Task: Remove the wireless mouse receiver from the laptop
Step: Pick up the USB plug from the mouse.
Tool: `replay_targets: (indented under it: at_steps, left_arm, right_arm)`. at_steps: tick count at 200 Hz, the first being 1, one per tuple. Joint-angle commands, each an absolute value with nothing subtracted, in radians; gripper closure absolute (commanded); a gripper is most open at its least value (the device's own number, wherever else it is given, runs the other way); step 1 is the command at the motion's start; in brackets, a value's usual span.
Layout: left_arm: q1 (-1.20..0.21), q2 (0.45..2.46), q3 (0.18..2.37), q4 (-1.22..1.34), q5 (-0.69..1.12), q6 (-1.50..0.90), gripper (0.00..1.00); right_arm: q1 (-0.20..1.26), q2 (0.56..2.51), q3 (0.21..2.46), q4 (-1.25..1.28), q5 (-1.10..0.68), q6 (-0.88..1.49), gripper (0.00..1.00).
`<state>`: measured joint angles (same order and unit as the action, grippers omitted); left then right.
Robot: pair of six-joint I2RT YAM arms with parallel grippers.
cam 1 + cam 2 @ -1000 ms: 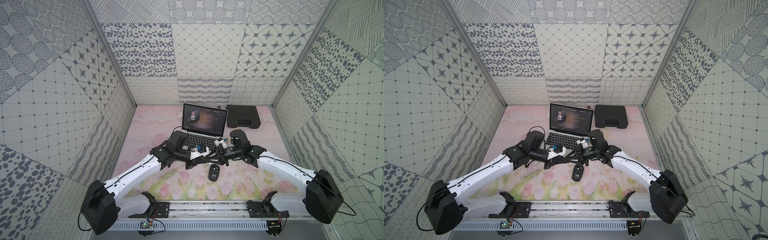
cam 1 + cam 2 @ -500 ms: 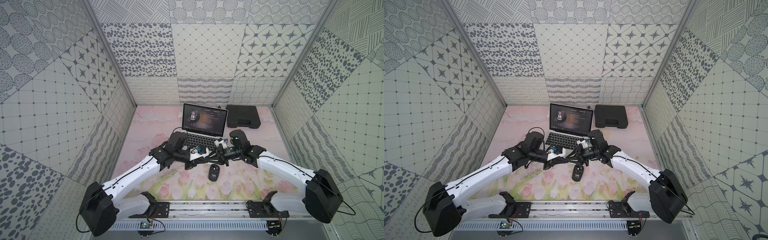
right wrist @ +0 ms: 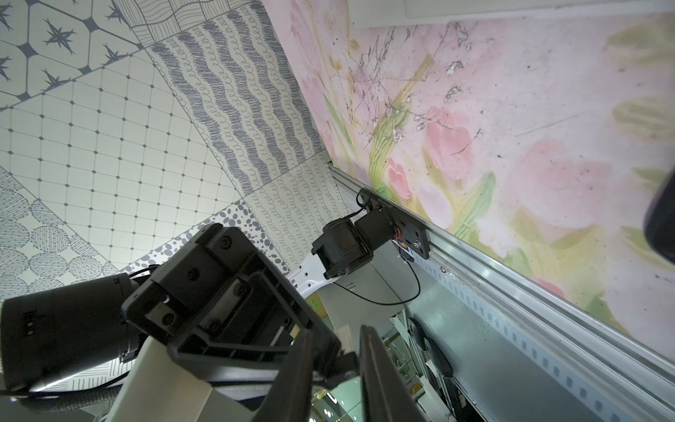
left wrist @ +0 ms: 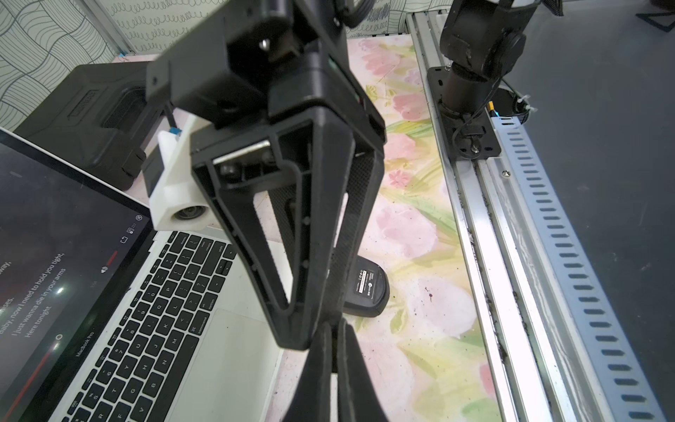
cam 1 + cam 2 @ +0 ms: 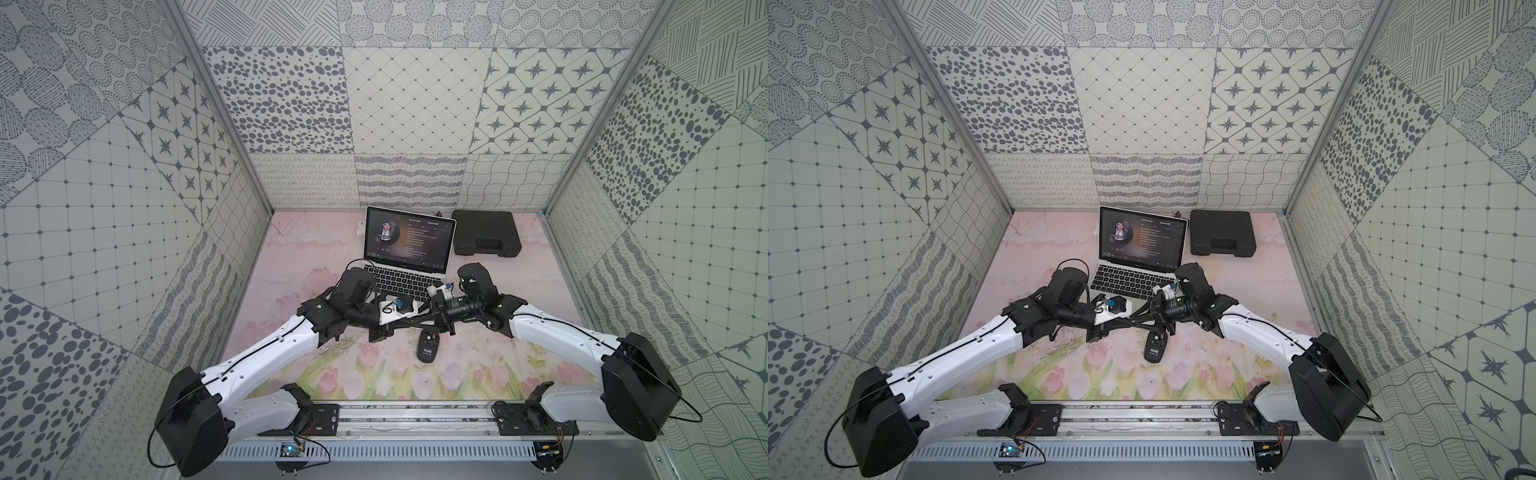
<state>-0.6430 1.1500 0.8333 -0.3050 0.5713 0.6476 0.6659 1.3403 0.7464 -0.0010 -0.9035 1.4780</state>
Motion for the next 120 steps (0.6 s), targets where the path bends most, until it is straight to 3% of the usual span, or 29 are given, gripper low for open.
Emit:
replay_targets:
  at_steps: [1,33,55,106,120]
  left_arm:
    - [-0.643,1.134,0.828,-0.189,0.472,0.66,1.0]
    - [-0.643,1.124,0.819,-0.182,0.456,0.659,1.0]
    - [-0.643,1.124,0.82,-0.182,0.457,0.658,1.0]
    - [-0.643,1.13,0.821,-0.181,0.49,0.652,1.0]
    - [-0.642,1.133,0.822,-0.178,0.497,0.643,1.0]
  right_arm:
    - [0.681,1.352,0.715,0.094,-0.968,1.559,0.74]
    - [0.681,1.359,0.704,0.092,-0.977,1.568,0.66]
    - [0.68,1.36,0.71,0.088,-0.978,1.566,0.67]
    - [0.672,1.373,0.701,0.094,-0.959,1.564,0.94]
    - [0.67,1.378,0.701,0.104,-0.959,1.566,0.98]
